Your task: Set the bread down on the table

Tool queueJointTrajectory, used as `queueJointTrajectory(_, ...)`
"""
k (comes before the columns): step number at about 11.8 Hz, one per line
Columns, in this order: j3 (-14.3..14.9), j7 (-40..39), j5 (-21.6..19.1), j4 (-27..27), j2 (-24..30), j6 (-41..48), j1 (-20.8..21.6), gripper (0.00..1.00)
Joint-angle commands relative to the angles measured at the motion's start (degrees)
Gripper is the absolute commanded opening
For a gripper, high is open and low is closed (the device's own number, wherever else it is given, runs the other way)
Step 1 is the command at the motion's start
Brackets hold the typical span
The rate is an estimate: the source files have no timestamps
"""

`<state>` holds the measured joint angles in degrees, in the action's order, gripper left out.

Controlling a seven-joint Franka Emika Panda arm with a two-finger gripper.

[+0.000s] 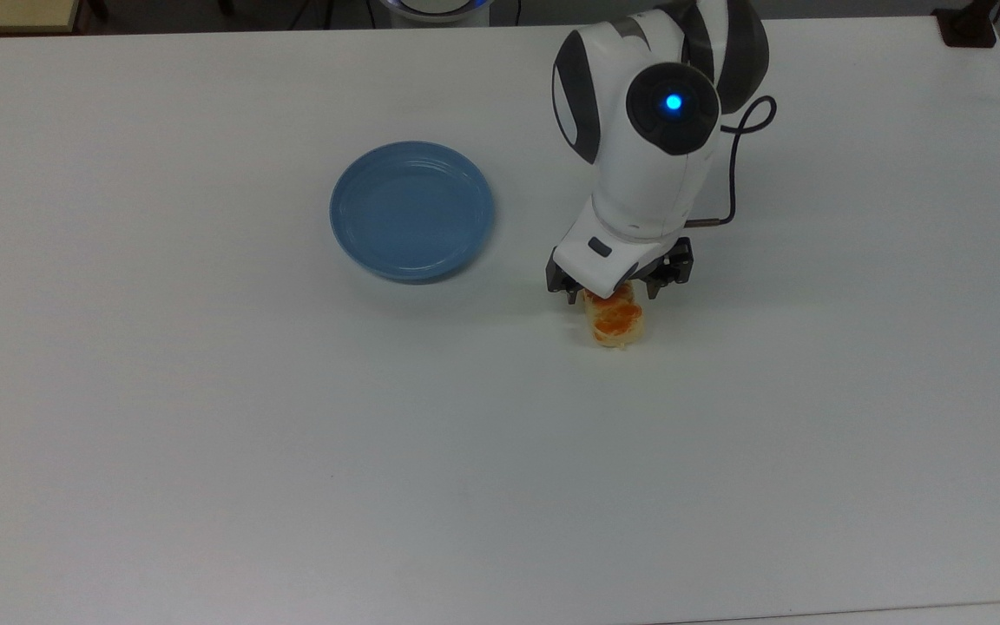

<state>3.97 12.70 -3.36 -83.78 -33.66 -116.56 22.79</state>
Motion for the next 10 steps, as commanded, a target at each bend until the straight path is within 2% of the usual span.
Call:
queueJointTrajectory(1,0.26,1.18,0.28,-6.63,12.42,3.51,-1.24,1.00)
queueJointTrajectory(2,-1.93,1.18,0.45,-8.66,17.18,6.92,-4.56,1.00)
queueJointTrajectory(3,-4.73,0.92,2.37,-9.03,21.31,14.01,-10.34,1.00)
queueJointTrajectory(4,-5.63,0.57,3.78,-9.03,24.23,17.99,-13.79,1.00)
queueJointTrajectory(7,-5.55,-2.57,5.99,-9.03,29.08,23.47,-19.44,1.00)
queueJointTrajectory(10,-5.03,-5.85,5.91,-9.12,30.23,23.66,-21.56,1.00)
